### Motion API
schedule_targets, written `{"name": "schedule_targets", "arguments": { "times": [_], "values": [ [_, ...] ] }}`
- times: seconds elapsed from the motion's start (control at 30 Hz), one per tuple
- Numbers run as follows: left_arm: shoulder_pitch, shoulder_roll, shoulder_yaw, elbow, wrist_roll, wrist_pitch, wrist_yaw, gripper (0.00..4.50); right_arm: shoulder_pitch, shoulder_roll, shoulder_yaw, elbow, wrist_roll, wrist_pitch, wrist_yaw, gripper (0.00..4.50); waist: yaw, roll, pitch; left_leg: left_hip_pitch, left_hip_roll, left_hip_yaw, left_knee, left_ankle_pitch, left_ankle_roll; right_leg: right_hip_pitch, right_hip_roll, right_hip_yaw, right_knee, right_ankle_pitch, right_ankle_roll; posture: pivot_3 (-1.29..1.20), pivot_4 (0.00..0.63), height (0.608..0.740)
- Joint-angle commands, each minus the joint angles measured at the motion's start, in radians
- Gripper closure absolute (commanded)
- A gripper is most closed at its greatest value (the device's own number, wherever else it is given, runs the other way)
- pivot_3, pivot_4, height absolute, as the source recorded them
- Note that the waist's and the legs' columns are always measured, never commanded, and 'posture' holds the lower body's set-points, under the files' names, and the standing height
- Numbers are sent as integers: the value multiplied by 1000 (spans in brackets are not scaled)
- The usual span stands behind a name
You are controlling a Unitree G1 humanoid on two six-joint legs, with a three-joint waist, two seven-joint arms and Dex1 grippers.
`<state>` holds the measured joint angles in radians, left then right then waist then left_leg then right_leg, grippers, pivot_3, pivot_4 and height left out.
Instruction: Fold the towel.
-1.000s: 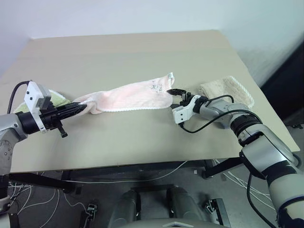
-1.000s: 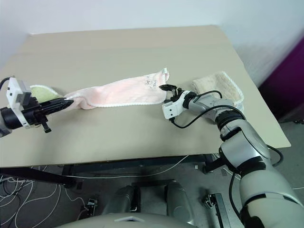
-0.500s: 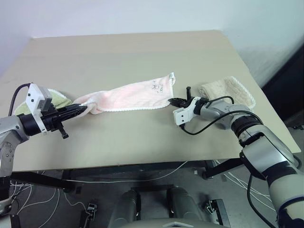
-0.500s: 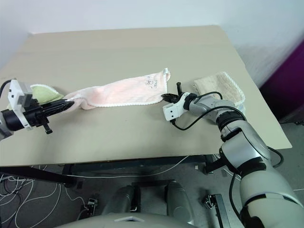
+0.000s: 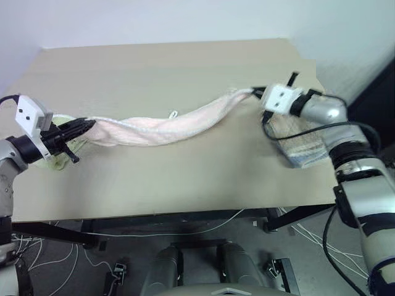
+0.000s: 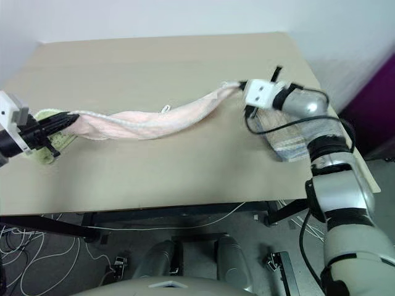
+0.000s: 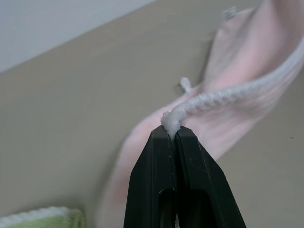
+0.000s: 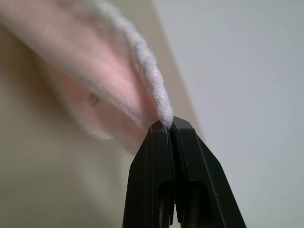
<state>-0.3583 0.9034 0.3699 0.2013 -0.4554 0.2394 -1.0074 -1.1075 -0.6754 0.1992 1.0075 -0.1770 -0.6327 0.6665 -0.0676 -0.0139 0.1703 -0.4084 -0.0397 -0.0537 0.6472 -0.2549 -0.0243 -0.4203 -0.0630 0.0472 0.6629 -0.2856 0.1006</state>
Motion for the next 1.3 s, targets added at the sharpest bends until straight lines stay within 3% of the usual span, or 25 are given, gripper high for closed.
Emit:
{"name": "schedule_targets", "arguments": {
  "times": [0.03,0.4,0.63,0.87,1.3],
  "values": [
    [-101,12,-18,85,35,-76,-13,4500,-79,-23,-57,-31,51,47,59,4485,0,0,0,0,0,0,0,0,0,0,0,0,0,0,0,0,150,740],
    [-547,-51,-169,542,220,-359,9,4500,-238,-34,-49,114,-37,48,1,4485,8,0,0,-2,-1,2,1,0,0,-3,0,0,2,0,0,0,150,740],
    [-628,15,-140,670,226,-446,-10,4500,-224,-88,-111,46,39,43,104,4485,-3,0,0,-5,-1,2,0,1,-1,-6,0,0,3,0,0,0,150,740],
    [-320,110,-46,360,49,-238,-236,4500,94,-174,-212,-401,321,299,431,4485,0,0,0,-8,0,1,2,0,0,-7,0,0,3,0,0,0,150,740],
    [209,180,169,-155,-161,179,-304,4500,649,-370,-352,-1051,648,828,644,4485,31,1,0,-8,0,0,4,-1,1,-6,-3,0,1,0,0,0,150,740]
  ]
}}
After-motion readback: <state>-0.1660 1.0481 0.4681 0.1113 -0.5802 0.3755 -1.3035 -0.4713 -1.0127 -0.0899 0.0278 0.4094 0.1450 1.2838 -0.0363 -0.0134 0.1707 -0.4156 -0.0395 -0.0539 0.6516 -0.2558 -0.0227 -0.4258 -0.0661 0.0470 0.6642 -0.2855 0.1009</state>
